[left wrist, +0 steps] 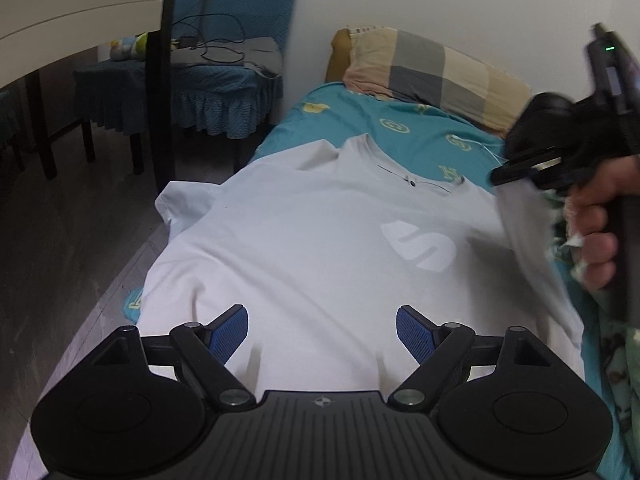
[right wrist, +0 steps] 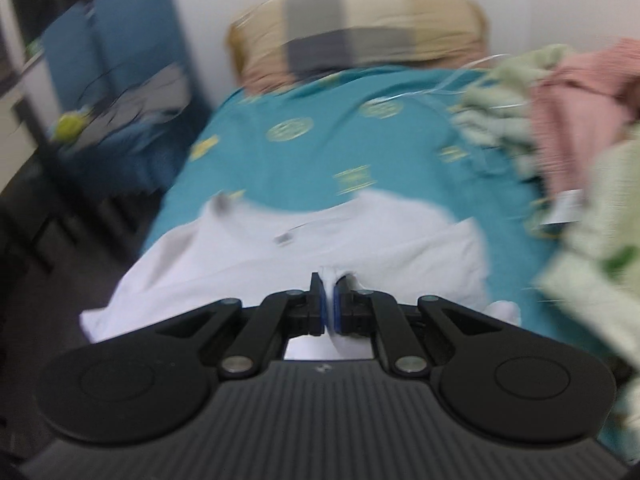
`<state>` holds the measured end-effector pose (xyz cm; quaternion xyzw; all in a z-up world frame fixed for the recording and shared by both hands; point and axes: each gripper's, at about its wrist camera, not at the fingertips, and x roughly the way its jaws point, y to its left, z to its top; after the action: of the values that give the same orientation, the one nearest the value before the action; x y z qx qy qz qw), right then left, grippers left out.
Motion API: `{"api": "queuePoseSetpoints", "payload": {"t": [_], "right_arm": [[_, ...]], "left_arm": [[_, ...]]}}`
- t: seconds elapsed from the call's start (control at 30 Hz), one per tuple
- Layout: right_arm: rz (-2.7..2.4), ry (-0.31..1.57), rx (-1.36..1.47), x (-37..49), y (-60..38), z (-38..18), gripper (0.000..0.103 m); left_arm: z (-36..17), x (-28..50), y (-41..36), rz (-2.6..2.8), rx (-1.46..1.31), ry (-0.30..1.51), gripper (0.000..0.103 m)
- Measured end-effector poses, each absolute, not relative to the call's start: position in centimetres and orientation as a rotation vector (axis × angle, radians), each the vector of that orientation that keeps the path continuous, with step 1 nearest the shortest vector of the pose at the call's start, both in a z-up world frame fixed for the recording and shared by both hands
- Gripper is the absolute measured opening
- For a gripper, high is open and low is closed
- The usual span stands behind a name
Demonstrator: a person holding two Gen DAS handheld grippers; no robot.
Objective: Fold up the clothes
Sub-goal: 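Grasp a sleeve with the right gripper and fold it across the shirt body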
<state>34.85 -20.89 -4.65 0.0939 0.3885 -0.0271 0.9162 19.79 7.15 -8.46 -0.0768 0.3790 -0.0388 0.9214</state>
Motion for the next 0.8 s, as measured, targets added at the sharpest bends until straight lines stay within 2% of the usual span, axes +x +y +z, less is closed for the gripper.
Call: {"api": "queuePoseSetpoints", "payload": {"t": [0.17,0.2,0.23,0.3,0.33,0.63,0.8], "right_arm": [[0.059,0.879,0.254,36.2,-17.3,-7.9,0.013],[0.066,0.872,0.257,35.0,-17.9,-7.5,0.021],[0.073,0.864,0.261,33.7,-18.5,-7.2,0.039],[0.087,0.850,0.267,31.1,-19.8,-6.5,0.059],[0.094,0.842,0.271,29.8,-20.4,-6.2,0.062],[0.145,0.780,0.297,17.9,-26.2,-3.3,0.062],[0.030,0.761,0.321,8.9,-29.9,-4.3,0.062]], "left_arm": [[-10.0,20.4,8.4,-0.086,-0.200,0.832,0.083],[-10.3,20.5,8.5,-0.098,-0.213,0.845,0.083],[-10.6,20.6,8.4,-0.113,-0.224,0.856,0.083],[-10.8,20.7,8.1,-0.140,-0.228,0.867,0.083],[-10.9,20.6,7.8,-0.155,-0.221,0.867,0.083],[-10.6,18.4,4.4,-0.295,-0.179,0.845,0.083],[-10.6,15.7,1.6,-0.389,-0.151,0.870,0.082]]}}
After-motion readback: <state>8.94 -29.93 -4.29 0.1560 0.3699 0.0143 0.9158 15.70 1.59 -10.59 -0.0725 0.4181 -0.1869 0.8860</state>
